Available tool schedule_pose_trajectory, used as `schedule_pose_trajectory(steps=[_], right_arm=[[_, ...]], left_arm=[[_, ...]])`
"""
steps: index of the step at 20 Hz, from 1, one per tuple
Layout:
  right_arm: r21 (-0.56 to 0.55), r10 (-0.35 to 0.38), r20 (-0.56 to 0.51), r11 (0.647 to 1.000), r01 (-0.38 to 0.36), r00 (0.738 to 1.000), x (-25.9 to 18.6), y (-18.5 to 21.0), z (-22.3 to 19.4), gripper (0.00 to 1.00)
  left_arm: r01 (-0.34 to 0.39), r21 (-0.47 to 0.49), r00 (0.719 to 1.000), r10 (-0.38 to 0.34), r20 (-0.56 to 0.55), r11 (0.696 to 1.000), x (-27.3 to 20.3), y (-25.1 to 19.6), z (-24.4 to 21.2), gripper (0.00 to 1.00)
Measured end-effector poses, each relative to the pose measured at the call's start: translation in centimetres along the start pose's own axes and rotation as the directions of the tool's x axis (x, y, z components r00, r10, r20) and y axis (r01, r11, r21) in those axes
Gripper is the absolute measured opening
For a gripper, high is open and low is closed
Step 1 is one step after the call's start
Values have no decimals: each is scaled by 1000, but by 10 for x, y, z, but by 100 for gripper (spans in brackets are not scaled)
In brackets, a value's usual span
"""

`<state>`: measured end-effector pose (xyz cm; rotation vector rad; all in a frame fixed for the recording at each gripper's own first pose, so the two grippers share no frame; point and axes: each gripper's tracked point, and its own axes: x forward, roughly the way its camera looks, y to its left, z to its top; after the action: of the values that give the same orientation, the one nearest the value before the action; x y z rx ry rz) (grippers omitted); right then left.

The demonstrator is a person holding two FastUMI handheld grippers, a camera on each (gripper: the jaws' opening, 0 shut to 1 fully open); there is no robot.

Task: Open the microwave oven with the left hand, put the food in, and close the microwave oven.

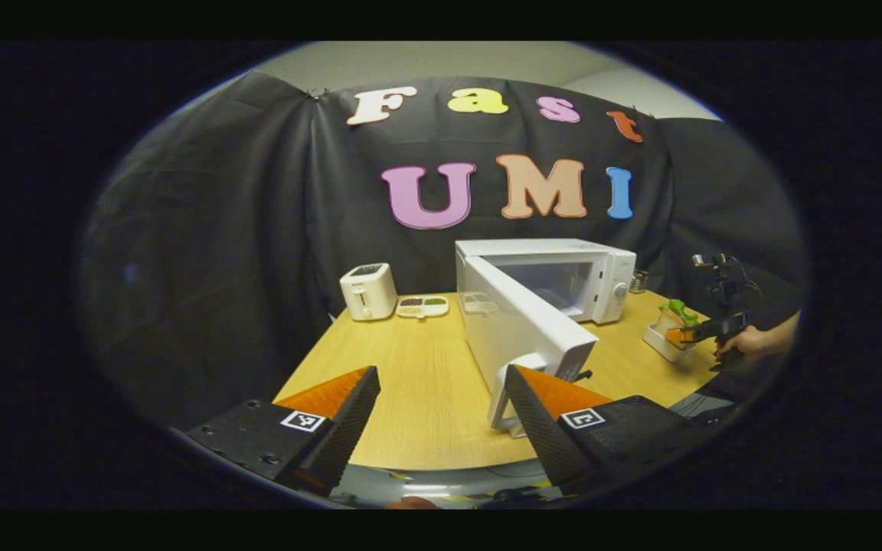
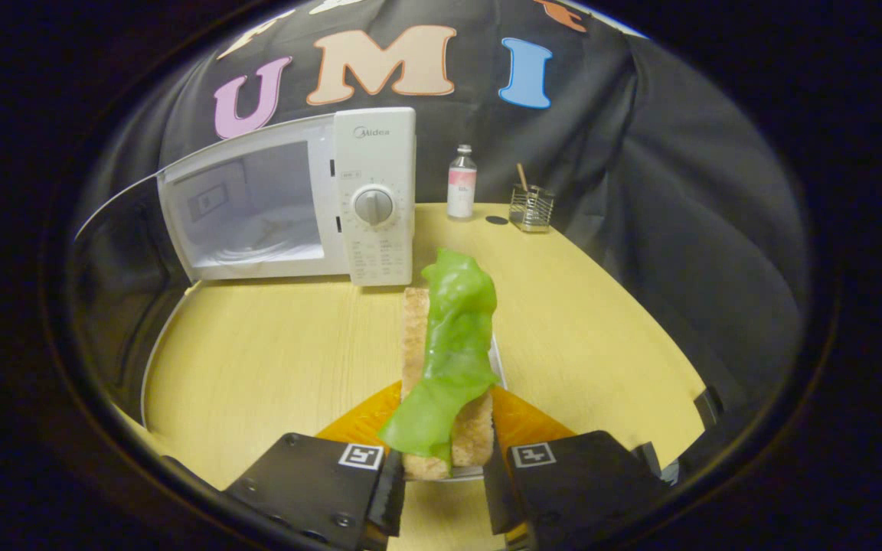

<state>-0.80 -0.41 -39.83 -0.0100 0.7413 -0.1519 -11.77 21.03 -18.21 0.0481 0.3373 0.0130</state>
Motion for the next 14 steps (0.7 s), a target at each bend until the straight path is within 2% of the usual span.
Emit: schedule_pose_trajectory(steps=[1,2,4,5,8,10,12,14], right_arm=[[-7,-1,-2,1000,1,1000,0,0,0,40],[-16,-6,5,1000,6,1000,-2,-1,3,41],[-40,3,17,999,-2,1000,-6,0,8,34],[-53,4,27,999,-3,1000,-9,0,13,41],[-66,9,64,998,-5,998,-18,-1,29,40],[-62,18,89,998,-12,996,-24,1,41,41],[-54,47,114,998,-41,992,-34,11,55,41],[-41,96,137,995,-91,986,-43,30,70,40]], left_arm=[[-11,-9,999,12,34,1000,-1,2,13,96],[-16,-28,998,17,63,999,-2,2,28,96],[-13,-62,993,20,118,998,-2,-4,51,95],[-15,-67,989,25,146,998,-3,-6,61,95],[-11,-46,974,21,227,999,-4,-14,89,95],[-21,-23,970,26,241,1000,-1,-16,92,96],[-65,-6,967,65,246,998,0,-9,95,95],[-73,-9,960,73,270,997,0,-11,103,96]])
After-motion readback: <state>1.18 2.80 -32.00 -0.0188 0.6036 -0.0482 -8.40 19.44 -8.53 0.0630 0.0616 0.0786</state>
